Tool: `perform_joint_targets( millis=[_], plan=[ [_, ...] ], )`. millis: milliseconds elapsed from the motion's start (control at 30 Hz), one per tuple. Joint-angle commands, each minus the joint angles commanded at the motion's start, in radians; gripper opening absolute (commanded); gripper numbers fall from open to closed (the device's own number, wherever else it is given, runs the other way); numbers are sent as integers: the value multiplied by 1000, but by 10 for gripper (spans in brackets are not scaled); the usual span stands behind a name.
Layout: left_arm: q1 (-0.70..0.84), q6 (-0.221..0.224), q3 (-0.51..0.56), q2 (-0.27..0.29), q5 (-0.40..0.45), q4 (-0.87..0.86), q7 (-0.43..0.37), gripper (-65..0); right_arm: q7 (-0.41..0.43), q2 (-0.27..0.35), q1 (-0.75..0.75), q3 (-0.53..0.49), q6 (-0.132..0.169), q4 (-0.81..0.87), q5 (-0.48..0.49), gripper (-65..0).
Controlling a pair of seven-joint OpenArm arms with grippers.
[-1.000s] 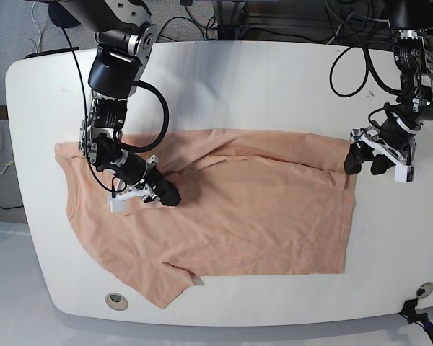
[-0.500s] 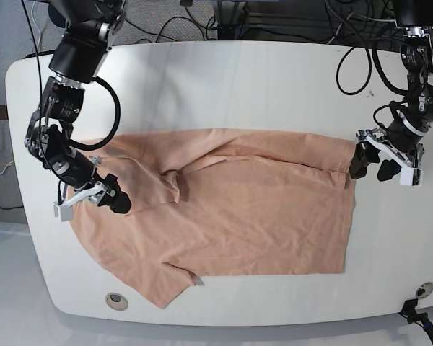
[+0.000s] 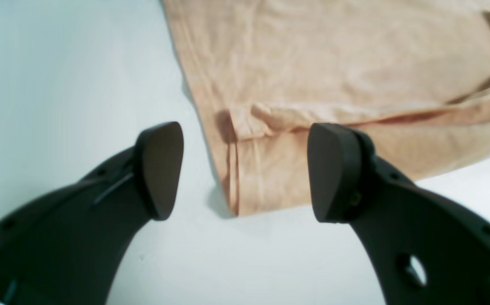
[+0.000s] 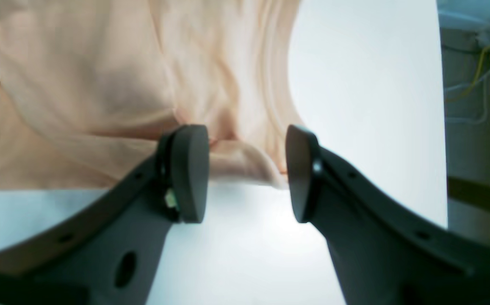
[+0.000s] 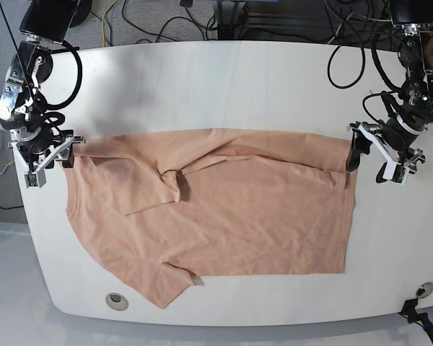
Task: Fold the T-shirt properly
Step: 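Pull the grasped fabric with the right gripper back toward the shirt edge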
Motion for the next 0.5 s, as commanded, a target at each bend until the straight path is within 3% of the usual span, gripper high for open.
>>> perform_joint_targets(
  millis=[100, 167, 500],
  plan=[
    [15, 0, 2, 3, 0, 0, 0, -215, 52, -34, 3, 29, 46, -40, -63, -362],
    [26, 0, 3, 5, 0, 0, 0, -215, 81, -41, 8, 34, 60, -87, -94, -362],
    [28, 0, 3, 5, 0, -5, 0, -215, 267, -37, 5, 37, 60, -324, -100, -362]
  ],
)
